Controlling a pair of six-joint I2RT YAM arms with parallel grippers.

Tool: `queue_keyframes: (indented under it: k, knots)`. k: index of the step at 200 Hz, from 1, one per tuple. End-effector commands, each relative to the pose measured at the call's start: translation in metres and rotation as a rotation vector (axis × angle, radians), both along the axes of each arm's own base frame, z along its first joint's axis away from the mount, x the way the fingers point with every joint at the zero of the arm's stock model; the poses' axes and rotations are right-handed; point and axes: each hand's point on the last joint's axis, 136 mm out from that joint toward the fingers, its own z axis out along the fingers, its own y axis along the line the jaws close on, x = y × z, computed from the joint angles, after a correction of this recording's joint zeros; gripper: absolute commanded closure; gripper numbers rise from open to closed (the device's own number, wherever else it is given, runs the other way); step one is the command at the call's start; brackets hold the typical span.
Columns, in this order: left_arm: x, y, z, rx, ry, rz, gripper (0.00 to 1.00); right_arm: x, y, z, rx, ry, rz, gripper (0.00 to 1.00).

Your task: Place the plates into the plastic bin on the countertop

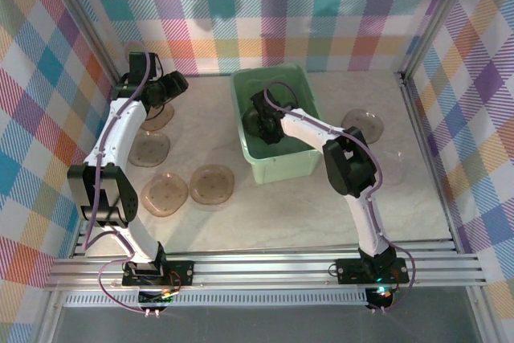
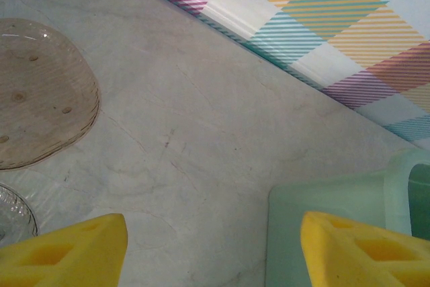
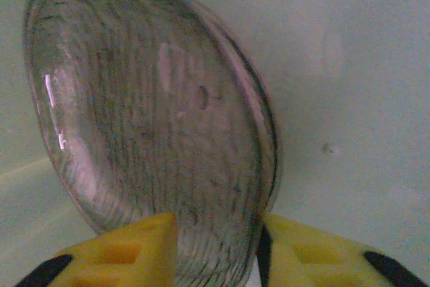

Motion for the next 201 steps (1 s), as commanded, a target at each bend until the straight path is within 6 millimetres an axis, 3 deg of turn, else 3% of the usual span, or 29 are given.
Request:
queue_keyframes:
  k: [1,35,68,88,171,201]
  knots:
    - [-0.005,0.007,0.015,0.017,-0.020,0.012,0.32,0.006,0.002,0.006,0.008,0.000,0.024,0.56]
    - [-0.006,0.006,0.013,0.015,-0.014,0.022,0.31,0.003,0.003,0.013,0.003,0.025,0.063,0.19]
    - [-0.006,0.001,0.011,0.024,-0.007,0.020,0.32,0.000,0.003,0.018,0.006,0.027,0.091,0.00]
    - [-0.006,-0.003,0.008,0.025,0.001,0.018,0.31,-0.004,0.001,0.018,0.006,0.046,0.108,0.01]
    - [-0.016,-0.005,-0.006,0.042,0.047,0.018,0.31,0.001,-0.015,0.063,-0.039,-0.099,0.186,0.01]
    - [-0.030,-0.003,-0.019,0.060,0.113,0.015,0.31,0.009,-0.027,0.097,-0.104,-0.231,0.213,0.01]
